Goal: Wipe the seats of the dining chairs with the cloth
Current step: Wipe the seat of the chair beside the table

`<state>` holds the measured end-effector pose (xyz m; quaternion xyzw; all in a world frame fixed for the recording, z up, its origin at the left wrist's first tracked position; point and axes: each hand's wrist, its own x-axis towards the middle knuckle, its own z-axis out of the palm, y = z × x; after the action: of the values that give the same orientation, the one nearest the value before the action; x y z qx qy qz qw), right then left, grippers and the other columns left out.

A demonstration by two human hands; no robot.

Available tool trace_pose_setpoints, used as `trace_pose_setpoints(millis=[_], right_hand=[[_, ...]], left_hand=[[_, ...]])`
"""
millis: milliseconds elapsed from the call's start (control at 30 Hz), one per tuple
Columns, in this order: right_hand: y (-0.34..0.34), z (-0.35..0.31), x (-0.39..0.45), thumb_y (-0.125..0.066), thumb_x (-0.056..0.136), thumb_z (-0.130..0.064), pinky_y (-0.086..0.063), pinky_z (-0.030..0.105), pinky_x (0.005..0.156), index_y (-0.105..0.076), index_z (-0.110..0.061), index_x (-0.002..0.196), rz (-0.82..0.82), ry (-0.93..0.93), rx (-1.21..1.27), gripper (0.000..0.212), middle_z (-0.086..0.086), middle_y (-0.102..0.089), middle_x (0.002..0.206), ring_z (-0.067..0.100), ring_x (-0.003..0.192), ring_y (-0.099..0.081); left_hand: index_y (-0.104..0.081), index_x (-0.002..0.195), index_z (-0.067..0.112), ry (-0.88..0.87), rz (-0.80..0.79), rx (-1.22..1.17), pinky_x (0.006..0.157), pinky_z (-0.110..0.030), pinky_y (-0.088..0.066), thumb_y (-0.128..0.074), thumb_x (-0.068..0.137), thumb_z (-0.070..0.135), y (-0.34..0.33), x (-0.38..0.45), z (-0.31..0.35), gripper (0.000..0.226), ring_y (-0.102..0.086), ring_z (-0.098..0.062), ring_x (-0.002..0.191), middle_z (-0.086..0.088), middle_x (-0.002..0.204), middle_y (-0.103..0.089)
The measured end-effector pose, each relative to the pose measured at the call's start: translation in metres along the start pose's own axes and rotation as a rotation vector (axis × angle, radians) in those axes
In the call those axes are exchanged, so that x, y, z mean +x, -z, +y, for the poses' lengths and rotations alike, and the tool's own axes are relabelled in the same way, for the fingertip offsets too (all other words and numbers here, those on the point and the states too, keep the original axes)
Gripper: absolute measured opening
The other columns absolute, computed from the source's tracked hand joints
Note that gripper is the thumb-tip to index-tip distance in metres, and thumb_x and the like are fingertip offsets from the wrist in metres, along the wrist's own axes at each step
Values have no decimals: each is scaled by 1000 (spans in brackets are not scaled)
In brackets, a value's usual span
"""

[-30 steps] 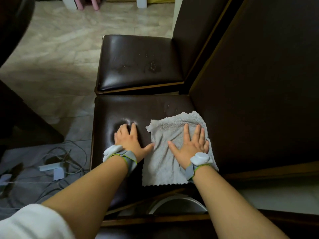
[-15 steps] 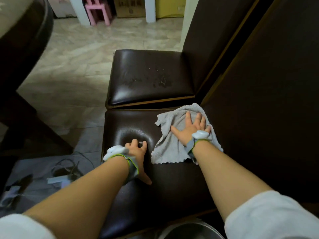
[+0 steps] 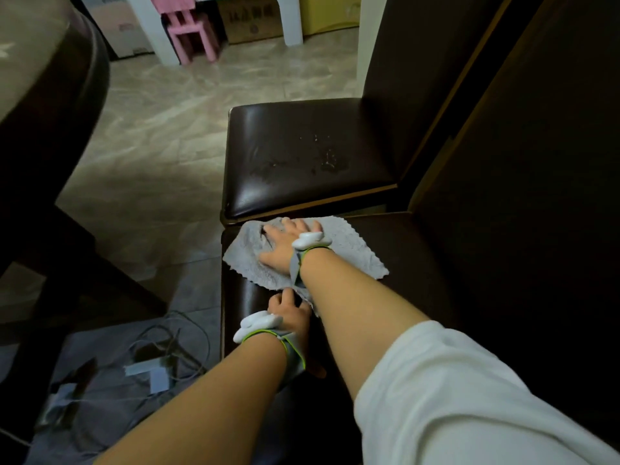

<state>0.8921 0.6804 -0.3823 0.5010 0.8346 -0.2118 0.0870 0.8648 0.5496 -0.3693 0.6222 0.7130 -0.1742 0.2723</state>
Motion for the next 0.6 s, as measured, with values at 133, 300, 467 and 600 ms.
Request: trace_pose_setpoints(millis=[133, 300, 467, 600], right_hand=[[3, 51, -13, -29, 86, -73, -6, 45, 118, -16, -38, 150, 8, -33, 6, 75, 0, -12, 161, 21, 147, -10], [13, 154, -40, -20, 88, -69, -20, 45, 114, -24, -23, 149, 78, -426, -19, 77, 7, -23, 156, 29, 143, -19], [14, 122, -20, -27, 88, -58, -27, 52, 103, -42, -25, 139, 69, -474, -82, 63, 11, -37, 146, 33, 132, -32], [9, 40, 11, -35, 84, -56, -31, 52, 100, -42, -30, 139, 3, -108, -43, 61, 9, -39, 145, 32, 127, -38]], left_hand=[[-31, 142, 18, -76, -59, 120, 112, -45, -31, -85, 48, 59, 4, -3, -3, 116, -23, -35, 132, -9, 140, -22], [6, 151, 12, -83, -44, 165, 116, -40, -23, -85, 52, 58, 4, -7, -3, 142, -15, -36, 139, -14, 150, -12], [7, 151, 14, -68, -38, 146, 115, -42, -23, -85, 49, 60, -1, -4, -2, 145, -14, -36, 139, -13, 151, -10], [-4, 151, 13, -62, -58, 181, 114, -44, -27, -85, 49, 59, 0, -3, 1, 138, -17, -37, 137, -16, 146, -16]])
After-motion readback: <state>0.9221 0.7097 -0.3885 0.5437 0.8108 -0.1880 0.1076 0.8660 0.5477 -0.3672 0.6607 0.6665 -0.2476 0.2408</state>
